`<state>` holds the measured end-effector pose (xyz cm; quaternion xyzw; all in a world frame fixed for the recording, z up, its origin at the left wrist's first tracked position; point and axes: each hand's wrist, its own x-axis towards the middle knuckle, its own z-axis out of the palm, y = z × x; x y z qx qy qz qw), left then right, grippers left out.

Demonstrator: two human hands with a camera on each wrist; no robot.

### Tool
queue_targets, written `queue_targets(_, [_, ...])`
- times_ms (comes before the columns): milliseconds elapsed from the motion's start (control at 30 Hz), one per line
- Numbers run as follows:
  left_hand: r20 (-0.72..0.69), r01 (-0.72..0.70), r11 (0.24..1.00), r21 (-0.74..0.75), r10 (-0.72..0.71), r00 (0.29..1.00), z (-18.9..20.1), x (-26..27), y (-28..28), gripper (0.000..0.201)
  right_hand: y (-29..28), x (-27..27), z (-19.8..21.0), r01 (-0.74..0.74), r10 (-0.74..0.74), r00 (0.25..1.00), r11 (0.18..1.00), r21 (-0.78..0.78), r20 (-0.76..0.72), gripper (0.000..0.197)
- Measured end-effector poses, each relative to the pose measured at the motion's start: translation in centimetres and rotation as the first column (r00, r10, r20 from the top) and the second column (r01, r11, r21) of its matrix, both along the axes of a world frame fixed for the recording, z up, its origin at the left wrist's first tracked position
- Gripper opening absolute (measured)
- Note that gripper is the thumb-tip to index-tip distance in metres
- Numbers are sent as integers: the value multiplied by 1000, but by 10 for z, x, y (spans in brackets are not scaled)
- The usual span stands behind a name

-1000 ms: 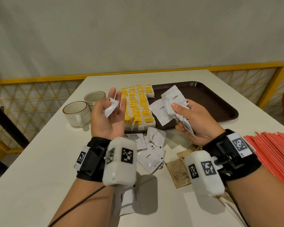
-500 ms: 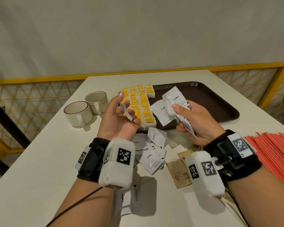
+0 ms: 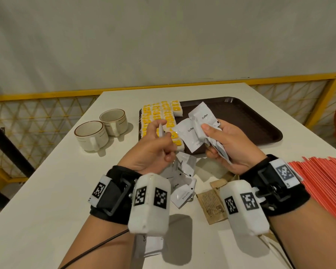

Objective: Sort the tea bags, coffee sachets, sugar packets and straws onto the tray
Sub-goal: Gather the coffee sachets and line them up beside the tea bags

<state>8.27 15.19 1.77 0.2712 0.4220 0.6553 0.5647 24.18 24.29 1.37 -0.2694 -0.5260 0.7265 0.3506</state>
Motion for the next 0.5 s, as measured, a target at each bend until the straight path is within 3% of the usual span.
queue_targets(100, [-113,-15,999,45,20,993,-2,2,4,60,2,1,-1,18,-18,1000,1000,-8,8,23])
queue_targets(267, [-303,-138,990,31,141,943,-8,7,11,32,1,0,0,21,-21,1000,999,-24,-3,22])
queue_targets(400, [-324,-187,982,-14,172,930,-6,7,10,35,2,1,0,27,-27,1000,999,-26,-14,23])
queue_targets(500, [-436,-201,980,4,182,881,-7,8,9,34,3,1,-1,25,-25,1000,999,-25,-16,21])
